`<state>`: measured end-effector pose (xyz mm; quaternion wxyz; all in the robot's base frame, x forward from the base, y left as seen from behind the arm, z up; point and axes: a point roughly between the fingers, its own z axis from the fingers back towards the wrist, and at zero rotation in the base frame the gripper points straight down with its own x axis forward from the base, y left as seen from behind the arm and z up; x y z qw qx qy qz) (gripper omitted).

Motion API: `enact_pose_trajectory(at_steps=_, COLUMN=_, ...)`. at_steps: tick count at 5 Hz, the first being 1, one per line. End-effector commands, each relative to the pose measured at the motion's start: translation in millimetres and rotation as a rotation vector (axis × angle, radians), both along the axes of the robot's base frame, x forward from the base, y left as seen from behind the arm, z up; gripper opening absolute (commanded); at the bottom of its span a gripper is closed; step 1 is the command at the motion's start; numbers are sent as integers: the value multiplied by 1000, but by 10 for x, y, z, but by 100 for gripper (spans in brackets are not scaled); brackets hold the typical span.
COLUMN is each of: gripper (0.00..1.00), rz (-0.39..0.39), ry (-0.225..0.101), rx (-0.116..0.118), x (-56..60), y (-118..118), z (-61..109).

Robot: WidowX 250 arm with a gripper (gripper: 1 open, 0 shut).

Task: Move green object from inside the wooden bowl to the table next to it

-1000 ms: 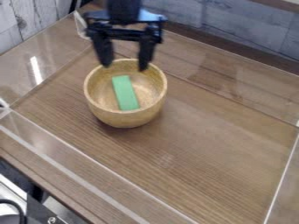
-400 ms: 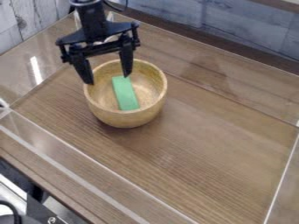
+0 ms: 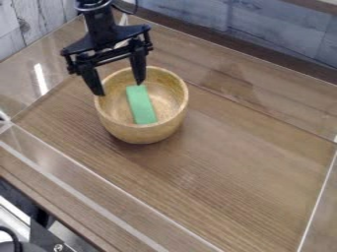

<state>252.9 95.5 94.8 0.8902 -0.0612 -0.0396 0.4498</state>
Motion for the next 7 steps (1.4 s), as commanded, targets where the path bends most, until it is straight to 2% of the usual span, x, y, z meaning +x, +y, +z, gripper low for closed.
enact_pose_trajectory(at_steps=1, gripper=100, rz=-16, ry=-49, rx=15, x=182, y=70, z=110)
enact_pose_trajectory(at_steps=2, gripper=100, rz=-50, ry=-53, rx=12, x=280, y=80, z=96)
enact_pose_trajectory(at_steps=4, gripper=100, rz=66, ry=-45, rx=19, x=362, y=128, z=58)
enact_pose_trajectory(at_steps=6, gripper=100, rz=61, ry=-32, rx=22, x=376, y=248, z=-136)
enact_pose_trajectory(at_steps=7, gripper=100, rz=58, ry=-26, rx=12, x=378, y=294, z=-198)
